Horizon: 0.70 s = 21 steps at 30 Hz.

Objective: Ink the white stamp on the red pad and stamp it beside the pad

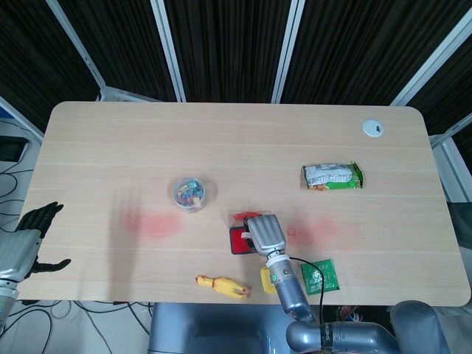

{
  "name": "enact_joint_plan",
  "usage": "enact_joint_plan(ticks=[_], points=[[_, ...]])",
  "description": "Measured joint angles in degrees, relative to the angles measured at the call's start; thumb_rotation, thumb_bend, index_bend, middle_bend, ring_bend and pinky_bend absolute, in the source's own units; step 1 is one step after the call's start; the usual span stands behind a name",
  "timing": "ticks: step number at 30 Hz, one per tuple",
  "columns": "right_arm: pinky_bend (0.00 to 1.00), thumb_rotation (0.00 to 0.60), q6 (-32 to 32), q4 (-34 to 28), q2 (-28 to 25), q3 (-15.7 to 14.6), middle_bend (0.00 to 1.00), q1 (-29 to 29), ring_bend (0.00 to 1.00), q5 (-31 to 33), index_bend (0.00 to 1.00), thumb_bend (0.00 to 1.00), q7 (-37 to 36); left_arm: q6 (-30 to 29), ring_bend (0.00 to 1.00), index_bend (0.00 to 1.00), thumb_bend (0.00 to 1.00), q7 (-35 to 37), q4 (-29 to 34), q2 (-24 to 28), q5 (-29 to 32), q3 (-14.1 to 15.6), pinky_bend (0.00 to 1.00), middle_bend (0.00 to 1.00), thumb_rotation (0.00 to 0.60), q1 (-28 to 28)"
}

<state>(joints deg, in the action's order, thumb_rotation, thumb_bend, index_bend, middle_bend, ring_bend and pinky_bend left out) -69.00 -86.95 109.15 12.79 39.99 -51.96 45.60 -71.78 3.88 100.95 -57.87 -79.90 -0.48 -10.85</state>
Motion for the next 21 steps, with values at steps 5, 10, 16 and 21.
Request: enact_joint_plan(ticks=[5, 10, 16, 21], points=[[0.61, 0.6, -1.1, -3.5, -3.9, -0.1, 0.61, -1.0, 0.54, -0.8, 0.73, 0.57, 0.0, -0.3, 0.0, 0.0, 0.0, -0.2, 0.0, -0.1, -0.2, 0.1, 0.0, 0.0, 0.6, 0.2], [0.61, 0.6, -1.6, -5.8, -8.2, -0.5, 0.61, -2.4, 0.54, -1.3, 0.73, 0.57, -1.1, -0.5, 0.0, 0.0, 0.0, -0.5, 0.1, -0.1, -0.5, 0.3, 0.0, 0.0, 0.6, 0.4], [0.61, 0.6, -1.4, -7.0, -13.8, -1.2, 0.6, -4.8, 0.53, -1.2, 0.73, 0.56, -4.4, -0.3, 0.0, 0.0, 0.0, -0.9, 0.4, -0.2, -0.3, 0.6, 0.0, 0.0, 0.6, 0.4], [0.58, 0.6, 0.3, -6.8, -17.0, -2.1, 0.59, -6.5, 0.53, -1.0, 0.73, 0.53, -8.7, -0.1, 0.0, 0.0, 0.0, -0.7, 0.6, -0.2, -0.5, 0.7, 0.0, 0.0, 0.6, 0.4]])
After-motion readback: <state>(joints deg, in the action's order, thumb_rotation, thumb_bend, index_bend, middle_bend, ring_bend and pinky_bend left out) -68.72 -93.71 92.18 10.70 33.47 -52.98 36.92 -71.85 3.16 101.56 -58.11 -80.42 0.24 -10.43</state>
